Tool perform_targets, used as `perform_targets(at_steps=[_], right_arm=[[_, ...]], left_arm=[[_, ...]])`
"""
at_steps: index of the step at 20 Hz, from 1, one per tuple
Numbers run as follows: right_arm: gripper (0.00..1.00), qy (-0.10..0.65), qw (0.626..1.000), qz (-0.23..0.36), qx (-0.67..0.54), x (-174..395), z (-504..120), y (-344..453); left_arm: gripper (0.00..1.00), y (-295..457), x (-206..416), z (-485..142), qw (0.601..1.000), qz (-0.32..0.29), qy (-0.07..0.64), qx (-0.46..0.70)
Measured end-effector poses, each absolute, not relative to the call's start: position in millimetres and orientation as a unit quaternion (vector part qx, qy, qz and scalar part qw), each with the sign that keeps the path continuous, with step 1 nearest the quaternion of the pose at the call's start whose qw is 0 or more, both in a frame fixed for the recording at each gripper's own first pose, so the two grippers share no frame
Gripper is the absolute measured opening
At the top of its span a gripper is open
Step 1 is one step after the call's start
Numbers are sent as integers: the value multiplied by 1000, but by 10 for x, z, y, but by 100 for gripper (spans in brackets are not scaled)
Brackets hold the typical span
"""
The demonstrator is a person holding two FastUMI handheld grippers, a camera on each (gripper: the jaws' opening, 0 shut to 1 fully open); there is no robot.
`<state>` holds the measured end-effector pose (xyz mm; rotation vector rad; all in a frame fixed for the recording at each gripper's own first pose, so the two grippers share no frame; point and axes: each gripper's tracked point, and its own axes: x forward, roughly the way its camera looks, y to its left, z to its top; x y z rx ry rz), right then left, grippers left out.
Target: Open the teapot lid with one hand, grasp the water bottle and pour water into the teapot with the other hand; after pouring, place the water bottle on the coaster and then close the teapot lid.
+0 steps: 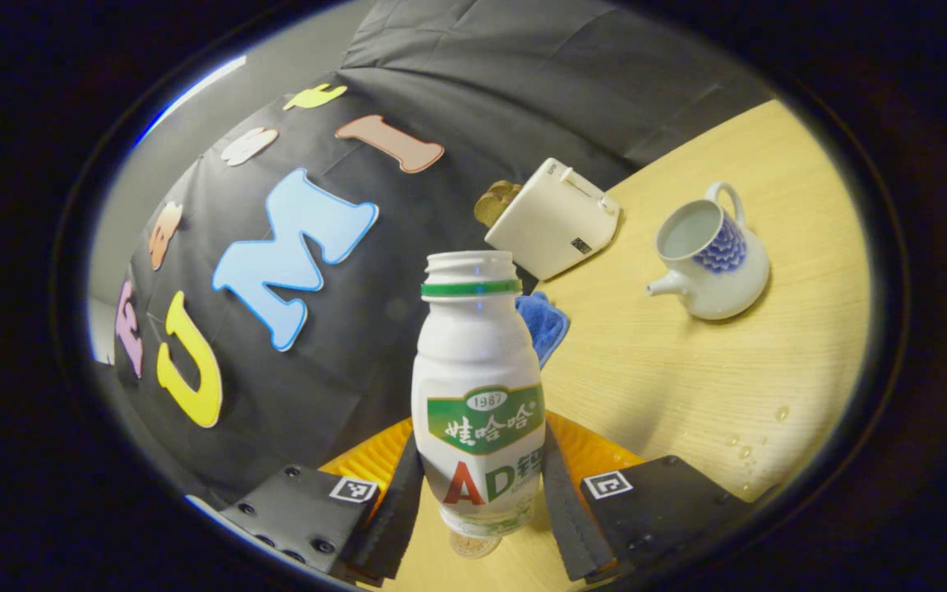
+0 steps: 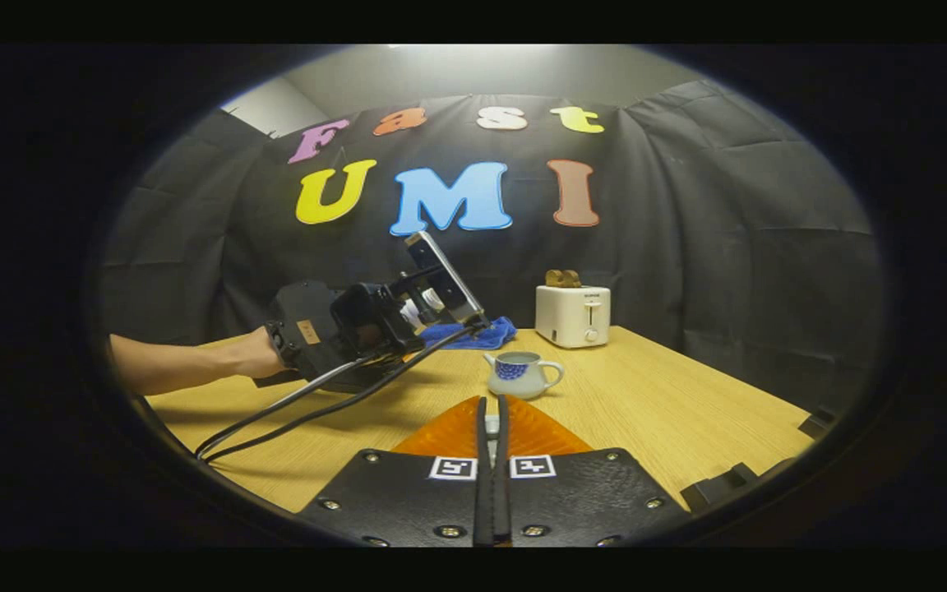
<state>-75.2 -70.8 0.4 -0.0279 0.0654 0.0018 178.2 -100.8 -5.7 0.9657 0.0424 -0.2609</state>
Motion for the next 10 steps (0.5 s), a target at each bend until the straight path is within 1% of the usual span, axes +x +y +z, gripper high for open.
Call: perform_targets(at_steps=[2, 3, 4, 5, 6, 7, 9, 10], right_arm=[[0, 33, 999, 2, -12, -745, -7, -723], [0, 33, 999, 2, -11, -752, -14, -736], [1, 34, 999, 1, -10, -754, -19, -745], [1, 34, 999, 1, -8, -761, -22, -753], [0, 33, 999, 1, -7, -756, -19, -758], [1, 34, 999, 0, -6, -760, -32, -765], [0, 36, 999, 0, -4, -756, -48, -776], [0, 36, 999, 0, -3, -754, -54, -778]], left_arm=[[82, -1079, 1807, -84, 868, -130, 22, 479], [76, -1107, 1827, -110, 863, -131, 23, 487], [82, -1138, 1810, -126, 858, -135, 27, 495], [69, -1157, 1816, -153, 854, -139, 28, 500], [82, -1180, 1814, -155, 852, -142, 27, 504], [82, -1199, 1822, -150, 848, -144, 27, 510], [69, -1248, 1828, -164, 833, -148, 27, 533], [82, -1273, 1838, -158, 825, -149, 25, 545]])
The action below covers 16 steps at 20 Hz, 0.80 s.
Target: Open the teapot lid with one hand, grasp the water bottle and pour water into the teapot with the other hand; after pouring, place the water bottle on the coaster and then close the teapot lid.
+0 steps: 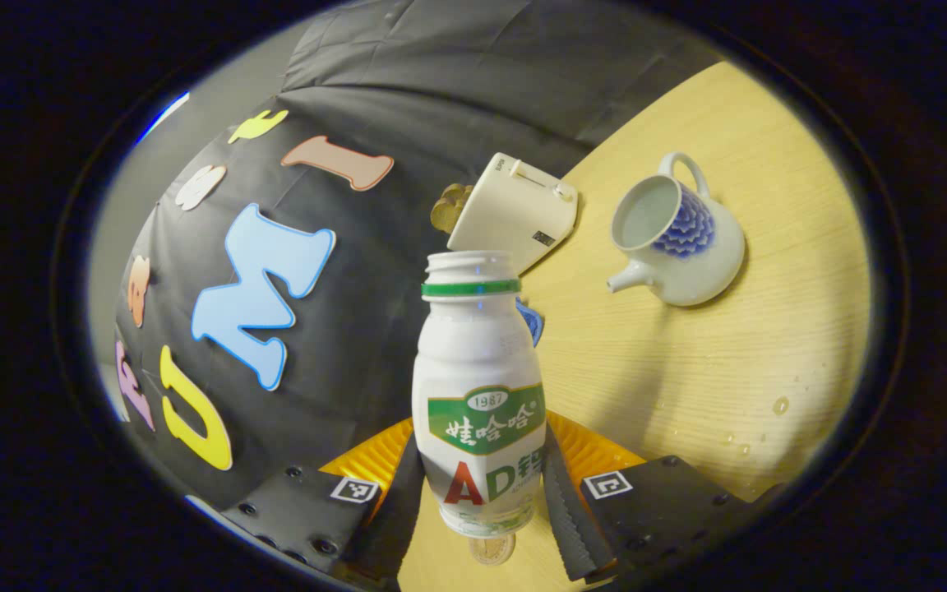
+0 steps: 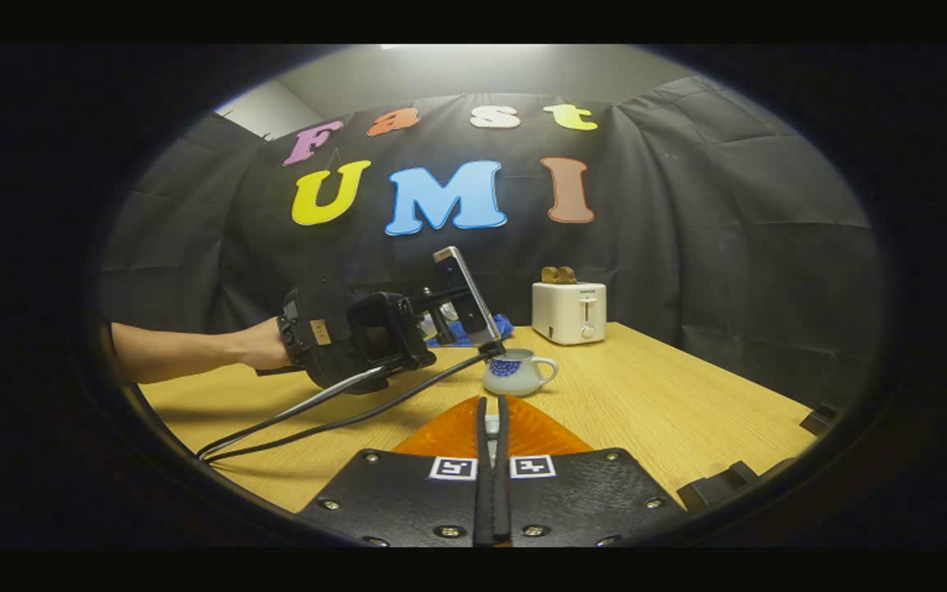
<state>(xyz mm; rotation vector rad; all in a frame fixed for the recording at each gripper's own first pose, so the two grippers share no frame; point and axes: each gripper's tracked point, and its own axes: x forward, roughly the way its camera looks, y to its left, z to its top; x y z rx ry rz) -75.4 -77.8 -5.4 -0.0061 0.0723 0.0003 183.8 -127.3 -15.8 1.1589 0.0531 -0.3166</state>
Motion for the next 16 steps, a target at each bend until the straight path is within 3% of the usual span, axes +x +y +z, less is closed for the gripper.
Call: perform_targets(at_steps=[8, 9, 10, 11, 14, 15, 16], right_arm=[[0, 35, 999, -4, -1, -757, -50, -826], [0, 35, 999, -4, -1, -754, -53, -829], [0, 35, 999, -3, -1, -750, -52, -830], [0, 35, 999, -3, -1, -751, -59, -837], [0, 35, 999, -3, 1, -749, -54, -840], [0, 36, 999, -3, 1, -746, -65, -841], [1, 36, 999, -3, 1, -738, -67, -847]], left_arm=[[82, -1424, 1801, -119, 773, -160, 12, 614], [76, -1432, 1800, -112, 767, -161, 10, 621], [82, -1443, 1793, -101, 761, -160, 7, 629], [76, -1463, 1776, -96, 755, -160, 4, 636], [76, -1495, 1762, -91, 741, -163, 1, 651], [82, -1496, 1765, -77, 735, -164, 0, 658], [76, -1504, 1764, -72, 729, -163, -2, 665]])
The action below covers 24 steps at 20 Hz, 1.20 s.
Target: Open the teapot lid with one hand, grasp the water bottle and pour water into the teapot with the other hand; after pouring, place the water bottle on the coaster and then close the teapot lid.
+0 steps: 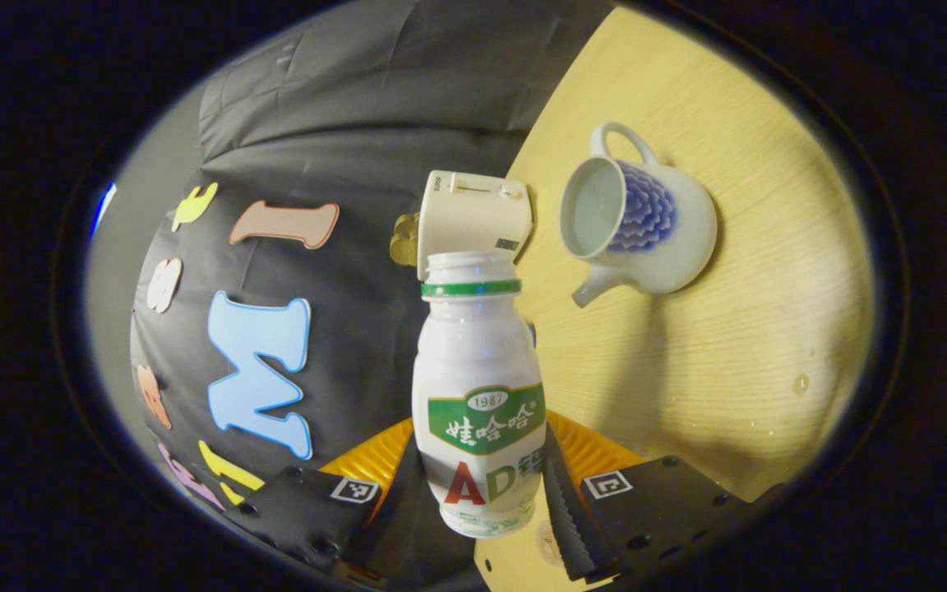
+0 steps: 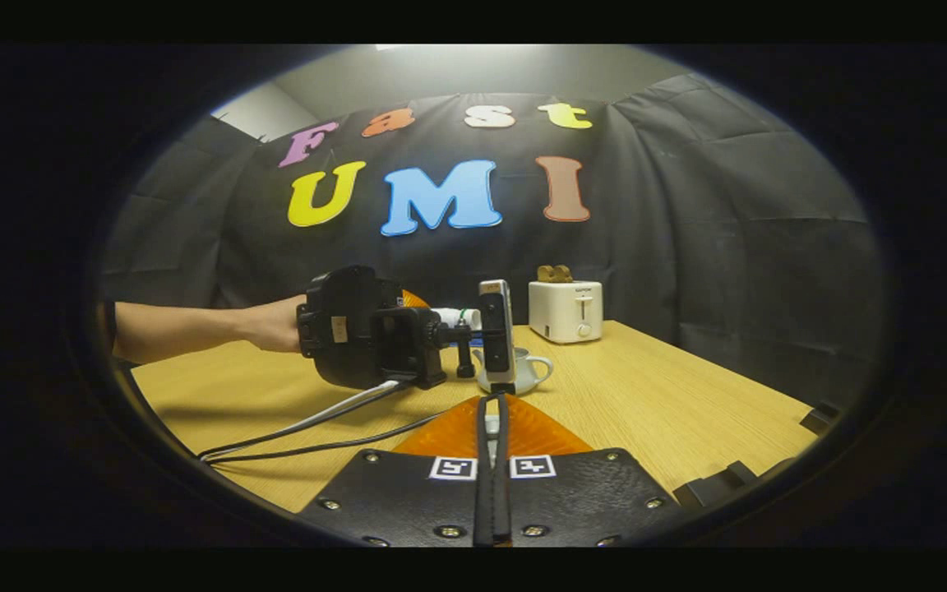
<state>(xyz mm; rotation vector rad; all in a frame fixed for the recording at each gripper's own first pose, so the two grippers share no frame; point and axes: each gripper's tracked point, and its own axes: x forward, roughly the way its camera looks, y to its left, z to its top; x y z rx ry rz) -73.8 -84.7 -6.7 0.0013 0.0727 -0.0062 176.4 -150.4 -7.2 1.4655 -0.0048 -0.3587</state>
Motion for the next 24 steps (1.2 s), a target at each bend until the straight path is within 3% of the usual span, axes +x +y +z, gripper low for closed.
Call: perform_targets(at_steps=[4, 5, 22, 23, 24], right_arm=[[1, 36, 999, -2, -1, -733, -58, -852], [1, 37, 999, -2, -1, -728, -66, -855], [0, 43, 999, -11, 4, -757, -126, -956], [0, 43, 999, -11, 4, -759, -129, -962], [0, 45, 999, -11, 5, -760, -138, -963]], left_arm=[[79, -1524, 1735, -49, 708, -164, -10, 686], [76, -1529, 1727, -31, 704, -165, -12, 691], [76, -1630, 1657, 96, 627, -170, -36, 759], [79, -1638, 1648, 111, 624, -170, -39, 762], [76, -1655, 1650, 116, 621, -169, -43, 764]])
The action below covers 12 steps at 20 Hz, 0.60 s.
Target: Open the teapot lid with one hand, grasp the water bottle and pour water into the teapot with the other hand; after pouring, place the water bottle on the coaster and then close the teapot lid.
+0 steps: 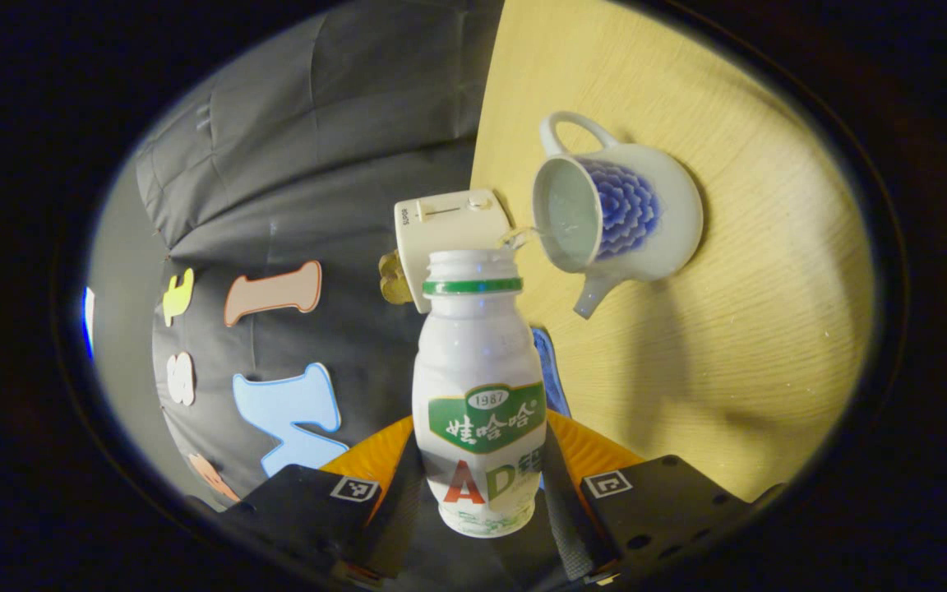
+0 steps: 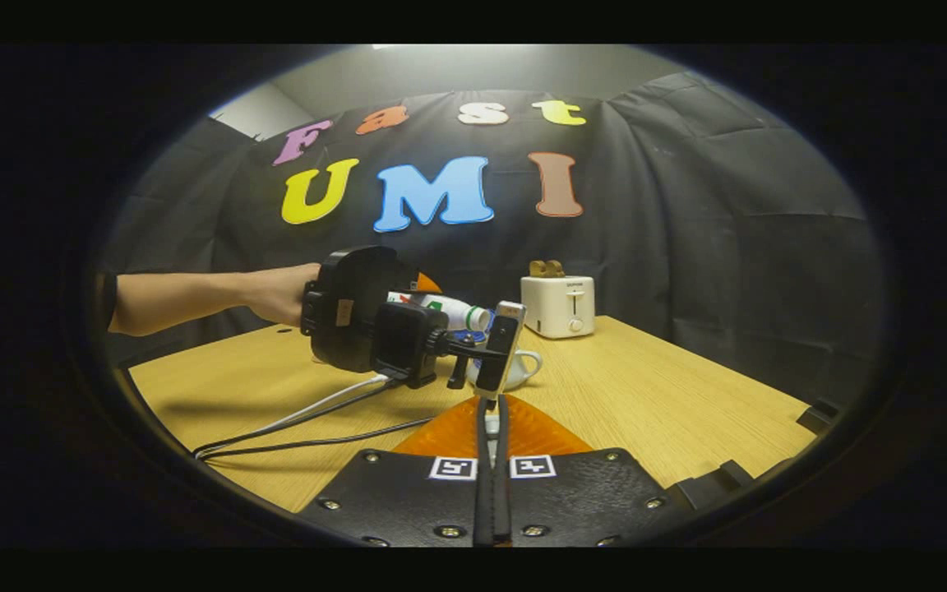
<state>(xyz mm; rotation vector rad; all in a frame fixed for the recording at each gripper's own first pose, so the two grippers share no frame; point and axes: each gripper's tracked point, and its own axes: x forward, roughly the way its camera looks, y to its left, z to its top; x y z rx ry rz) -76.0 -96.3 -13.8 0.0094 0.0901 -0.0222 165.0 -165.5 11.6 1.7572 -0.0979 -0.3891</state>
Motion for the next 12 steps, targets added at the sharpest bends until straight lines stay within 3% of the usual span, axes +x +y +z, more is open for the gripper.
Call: perform_targets(at_steps=[1, 12], right_arm=[[0, 45, 999, -11, 5, -769, -131, -966], [1, 46, 999, -11, 5, -768, -135, -973]], left_arm=[[82, -1655, 1642, 121, 618, -168, -44, 767], [82, -1670, 1645, 156, 600, -165, -50, 781]])
